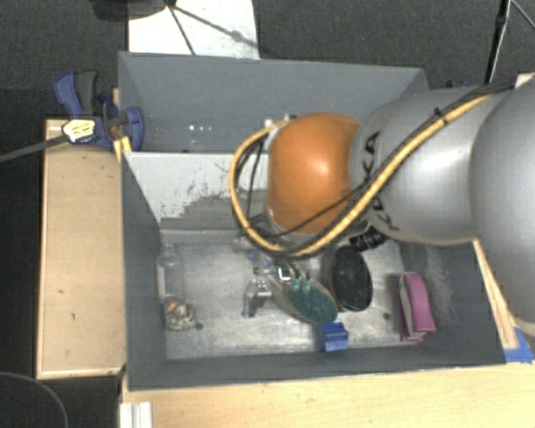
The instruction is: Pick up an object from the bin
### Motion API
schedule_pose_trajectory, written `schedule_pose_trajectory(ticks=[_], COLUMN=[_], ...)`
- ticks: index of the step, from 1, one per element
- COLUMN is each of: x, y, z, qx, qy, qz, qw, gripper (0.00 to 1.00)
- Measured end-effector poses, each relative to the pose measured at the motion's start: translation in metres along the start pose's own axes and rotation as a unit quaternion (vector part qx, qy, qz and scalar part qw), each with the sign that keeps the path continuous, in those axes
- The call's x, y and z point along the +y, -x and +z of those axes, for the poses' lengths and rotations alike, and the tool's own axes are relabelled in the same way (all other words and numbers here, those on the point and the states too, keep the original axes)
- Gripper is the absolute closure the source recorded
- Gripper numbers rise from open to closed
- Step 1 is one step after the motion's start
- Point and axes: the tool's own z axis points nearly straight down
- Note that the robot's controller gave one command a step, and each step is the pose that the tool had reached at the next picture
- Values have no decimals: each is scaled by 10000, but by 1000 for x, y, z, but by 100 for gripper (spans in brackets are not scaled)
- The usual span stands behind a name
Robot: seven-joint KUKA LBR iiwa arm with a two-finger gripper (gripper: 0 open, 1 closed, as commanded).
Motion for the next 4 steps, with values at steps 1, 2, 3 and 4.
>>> schedule_pose_trajectory(ticks=[1, 2, 3, 4], x=[-85, -136, -135, -158], y=[-10, -7, -4, 16], z=[55, 78, 75, -128], qx=[-90, -63, -109, -87], qy=[7, 18, 19, 10], qz=[939, 926, 946, 1216], qw=[9955, 9957, 9955, 9925], gripper=[0, 0, 100, 100])
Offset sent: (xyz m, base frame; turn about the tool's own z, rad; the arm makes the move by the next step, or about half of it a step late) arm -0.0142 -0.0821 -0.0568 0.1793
